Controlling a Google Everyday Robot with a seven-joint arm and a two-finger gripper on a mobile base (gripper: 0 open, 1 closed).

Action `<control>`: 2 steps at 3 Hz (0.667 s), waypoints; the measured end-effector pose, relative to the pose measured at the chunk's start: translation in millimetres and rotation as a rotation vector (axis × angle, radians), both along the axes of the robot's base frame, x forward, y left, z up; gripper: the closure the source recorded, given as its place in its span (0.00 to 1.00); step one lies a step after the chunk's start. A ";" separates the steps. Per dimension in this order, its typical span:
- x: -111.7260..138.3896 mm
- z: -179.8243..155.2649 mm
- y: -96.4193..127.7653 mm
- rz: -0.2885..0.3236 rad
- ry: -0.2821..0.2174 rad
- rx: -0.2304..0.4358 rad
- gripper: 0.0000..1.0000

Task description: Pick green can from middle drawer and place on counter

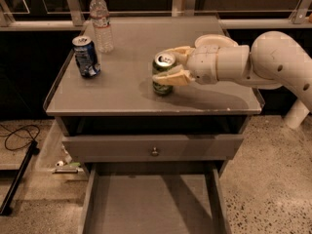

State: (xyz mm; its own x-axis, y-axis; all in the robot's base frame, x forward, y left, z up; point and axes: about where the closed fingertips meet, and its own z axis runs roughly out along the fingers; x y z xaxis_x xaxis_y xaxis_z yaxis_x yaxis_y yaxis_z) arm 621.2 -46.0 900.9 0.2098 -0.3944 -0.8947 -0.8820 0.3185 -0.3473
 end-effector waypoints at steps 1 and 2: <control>0.0 0.0 0.1 0.000 0.000 0.000 0.00; 0.0 0.0 0.1 0.000 0.000 0.000 0.00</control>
Offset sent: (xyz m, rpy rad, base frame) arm 0.0000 0.0000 0.0000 0.0000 0.0000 0.0000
